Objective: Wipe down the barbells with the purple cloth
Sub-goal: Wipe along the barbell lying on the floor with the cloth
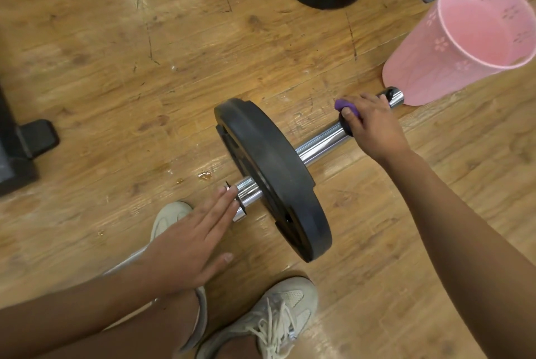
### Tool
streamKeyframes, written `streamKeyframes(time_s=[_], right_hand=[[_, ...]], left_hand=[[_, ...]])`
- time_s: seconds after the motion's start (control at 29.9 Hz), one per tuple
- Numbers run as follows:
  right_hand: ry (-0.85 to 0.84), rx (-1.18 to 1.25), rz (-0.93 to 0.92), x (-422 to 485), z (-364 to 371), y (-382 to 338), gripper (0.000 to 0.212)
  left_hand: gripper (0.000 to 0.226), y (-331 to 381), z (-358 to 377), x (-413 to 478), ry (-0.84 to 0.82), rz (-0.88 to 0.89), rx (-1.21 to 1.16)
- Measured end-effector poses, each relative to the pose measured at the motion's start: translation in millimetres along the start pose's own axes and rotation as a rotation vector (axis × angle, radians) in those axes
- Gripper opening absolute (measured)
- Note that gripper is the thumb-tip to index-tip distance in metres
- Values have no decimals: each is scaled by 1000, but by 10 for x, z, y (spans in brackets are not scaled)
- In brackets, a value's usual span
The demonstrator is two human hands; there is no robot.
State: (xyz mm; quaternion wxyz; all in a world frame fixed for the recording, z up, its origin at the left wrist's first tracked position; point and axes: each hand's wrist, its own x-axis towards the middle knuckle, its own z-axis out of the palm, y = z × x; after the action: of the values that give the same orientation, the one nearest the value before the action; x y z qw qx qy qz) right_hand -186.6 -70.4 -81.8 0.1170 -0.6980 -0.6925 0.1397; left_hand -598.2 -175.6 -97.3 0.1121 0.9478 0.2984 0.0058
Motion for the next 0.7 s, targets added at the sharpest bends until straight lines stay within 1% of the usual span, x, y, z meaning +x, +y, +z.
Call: streamKeyframes(time_s=[0.13,0.2,0.3,0.37,0.43,0.5,0.6,0.7], right_hand=[[64,24,-4,-145,-3,-83,32],[28,29,-39,-253,27,-91,31],[-71,-11,-82,-292,17,76,38],[-85,-11,-41,-253,-30,183,41],[-41,16,18,-217,-78,219,40],[-4,24,33,-235,-60,146,38],[21,4,-75,-342,33,25,32],[-8,-1,-134,-323,16,72,34]], left_hand=[[79,48,26,-21,15,65,-30],[80,80,42,-40,17,75,-35],[79,132,26,-48,23,87,-24],[79,160,15,-49,19,91,-9],[80,188,6,-62,4,84,-6],[81,199,18,-72,1,82,7],[82,207,42,-71,-1,84,23],[80,195,61,-65,-3,69,50]])
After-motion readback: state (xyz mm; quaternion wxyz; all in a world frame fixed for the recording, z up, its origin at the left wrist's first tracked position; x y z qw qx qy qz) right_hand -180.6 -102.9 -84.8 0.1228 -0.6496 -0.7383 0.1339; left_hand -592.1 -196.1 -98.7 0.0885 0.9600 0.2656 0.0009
